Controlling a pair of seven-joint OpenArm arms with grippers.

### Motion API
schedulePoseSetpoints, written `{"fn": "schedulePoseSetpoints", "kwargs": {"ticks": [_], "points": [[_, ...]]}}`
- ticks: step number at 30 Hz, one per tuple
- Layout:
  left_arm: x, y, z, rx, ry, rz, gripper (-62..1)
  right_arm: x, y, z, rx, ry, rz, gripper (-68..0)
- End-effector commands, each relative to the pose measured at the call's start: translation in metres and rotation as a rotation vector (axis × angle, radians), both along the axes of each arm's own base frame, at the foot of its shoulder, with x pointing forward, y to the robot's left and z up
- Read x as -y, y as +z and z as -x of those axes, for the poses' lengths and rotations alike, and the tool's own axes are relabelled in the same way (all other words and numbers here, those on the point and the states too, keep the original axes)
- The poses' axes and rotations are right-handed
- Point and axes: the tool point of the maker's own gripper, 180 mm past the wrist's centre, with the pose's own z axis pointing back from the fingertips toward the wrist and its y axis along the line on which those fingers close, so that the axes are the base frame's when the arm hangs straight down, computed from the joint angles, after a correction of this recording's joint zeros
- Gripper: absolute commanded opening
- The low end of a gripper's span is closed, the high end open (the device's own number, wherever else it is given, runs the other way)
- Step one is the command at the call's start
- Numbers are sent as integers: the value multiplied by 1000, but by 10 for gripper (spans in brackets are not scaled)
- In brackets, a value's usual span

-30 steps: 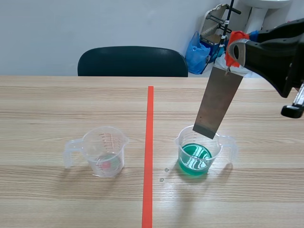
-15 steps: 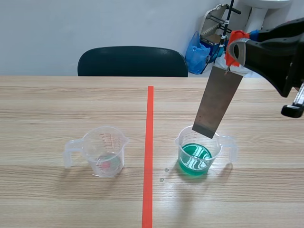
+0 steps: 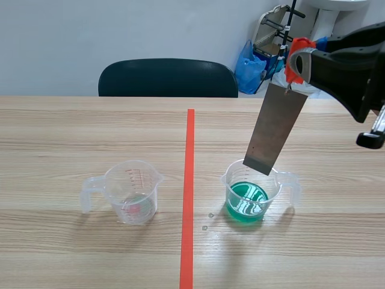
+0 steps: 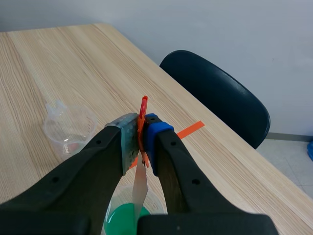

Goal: Do the redox reaction experiment

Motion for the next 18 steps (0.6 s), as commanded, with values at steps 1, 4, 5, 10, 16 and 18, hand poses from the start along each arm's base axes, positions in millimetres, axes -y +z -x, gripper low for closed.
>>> {"fn": "schedulePoseSetpoints", "kwargs": {"ticks": [1, 4, 5, 10, 16, 18], "points": [[4, 5, -8, 34, -46, 5, -462, -1, 13, -1, 40, 6, -22, -669], [8, 8, -29, 54, -110, 38, -551, -1, 13, -1, 40, 6, -22, -669], [8, 8, -38, 44, -120, 60, -577, -1, 13, -1, 40, 6, -22, -669], [20, 4, -86, -13, -178, 109, -582, -1, 13, -1, 40, 6, -22, -669], [43, 16, -133, -4, -258, 187, -582, -1, 14, -1, 40, 6, -23, -669], [52, 17, -144, -2, -284, 184, -582, -1, 14, -1, 40, 6, -23, -669]]}}
